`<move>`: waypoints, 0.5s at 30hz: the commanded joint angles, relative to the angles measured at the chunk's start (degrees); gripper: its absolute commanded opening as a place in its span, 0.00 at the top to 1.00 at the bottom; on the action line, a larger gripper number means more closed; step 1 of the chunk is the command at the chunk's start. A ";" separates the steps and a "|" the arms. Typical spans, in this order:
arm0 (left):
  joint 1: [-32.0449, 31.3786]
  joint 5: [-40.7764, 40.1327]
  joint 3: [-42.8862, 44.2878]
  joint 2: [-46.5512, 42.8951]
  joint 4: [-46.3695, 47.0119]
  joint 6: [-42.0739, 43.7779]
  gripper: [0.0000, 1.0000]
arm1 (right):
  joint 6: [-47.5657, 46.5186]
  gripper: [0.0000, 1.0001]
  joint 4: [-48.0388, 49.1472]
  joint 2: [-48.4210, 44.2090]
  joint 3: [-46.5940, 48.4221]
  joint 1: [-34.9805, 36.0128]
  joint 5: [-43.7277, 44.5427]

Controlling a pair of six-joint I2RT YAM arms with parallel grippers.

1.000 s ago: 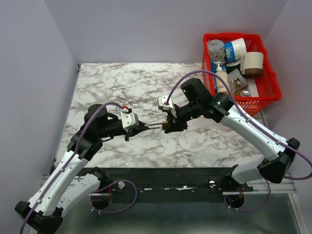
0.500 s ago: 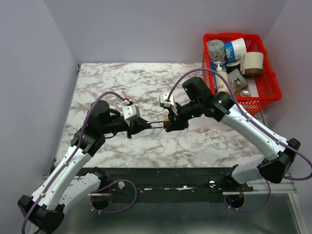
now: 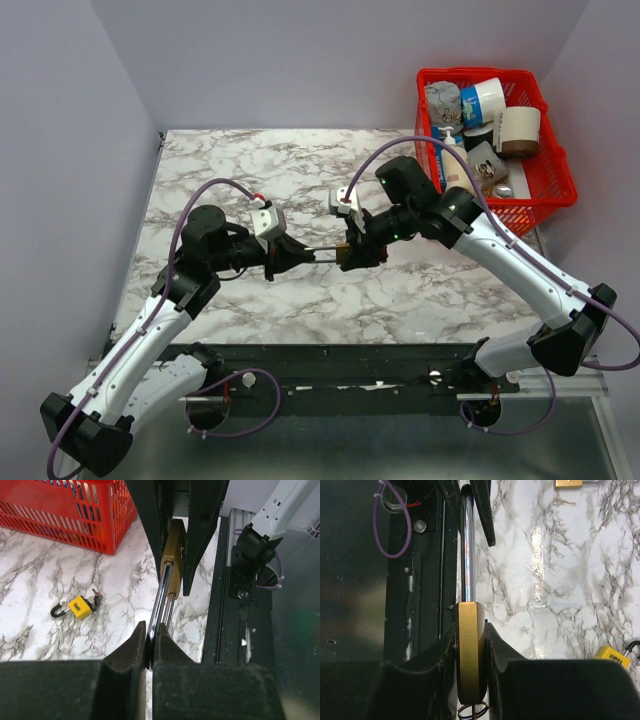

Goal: Lock with the key
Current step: Lock the lock.

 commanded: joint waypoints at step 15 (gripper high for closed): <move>-10.69 -1.53 -3.52 4.51 20.05 -6.41 1.00 | 5.12 0.99 20.52 5.67 7.96 4.73 -11.98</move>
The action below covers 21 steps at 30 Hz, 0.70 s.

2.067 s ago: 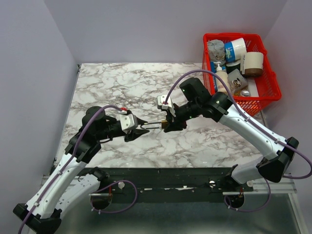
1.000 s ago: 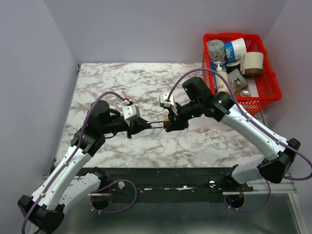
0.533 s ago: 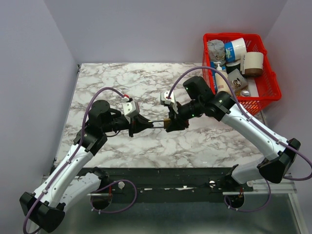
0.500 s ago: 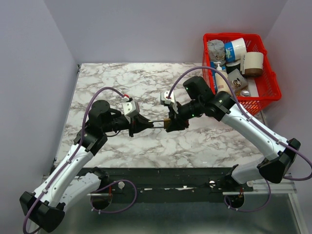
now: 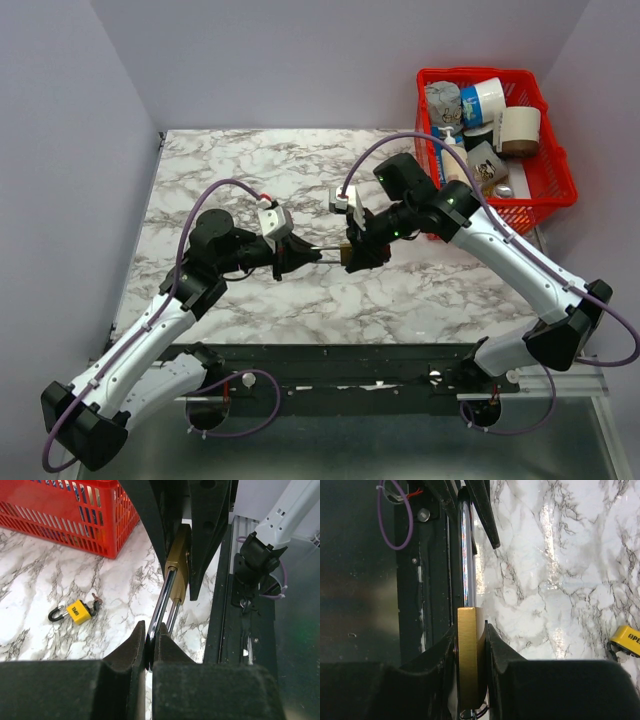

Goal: Lock with the key
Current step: Lock the lock.

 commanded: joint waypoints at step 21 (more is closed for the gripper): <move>-3.88 2.44 -0.92 0.89 11.69 -5.95 1.00 | 2.21 0.99 26.96 1.70 1.68 6.86 -9.07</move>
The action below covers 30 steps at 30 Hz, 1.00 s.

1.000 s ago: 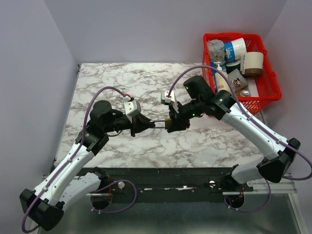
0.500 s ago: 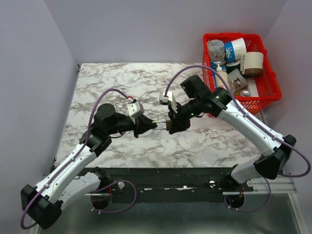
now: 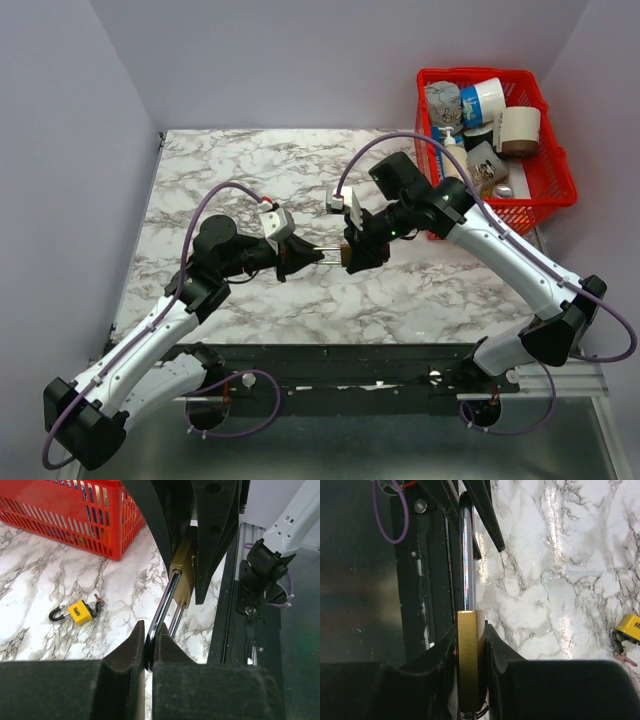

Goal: Lock with the key
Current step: Lock the lock.

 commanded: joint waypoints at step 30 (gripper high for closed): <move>19.82 -14.25 4.05 -2.22 5.02 -55.53 0.09 | 23.46 0.99 63.88 -7.72 -18.73 -1.29 22.17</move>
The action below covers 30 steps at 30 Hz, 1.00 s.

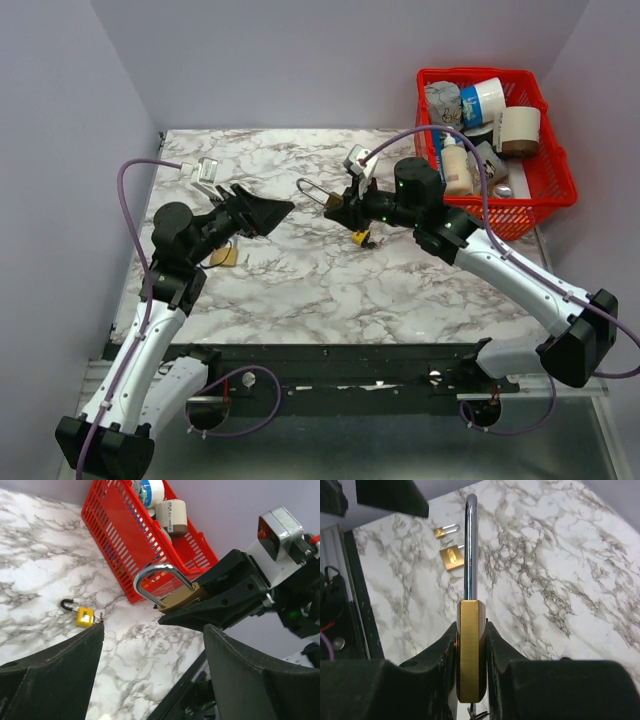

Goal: Lock with the key
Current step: Lock the lock.

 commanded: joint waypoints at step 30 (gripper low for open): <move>-3.91 -12.64 -3.76 9.87 13.23 -27.50 0.28 | 5.12 0.99 17.01 8.69 5.65 9.81 16.65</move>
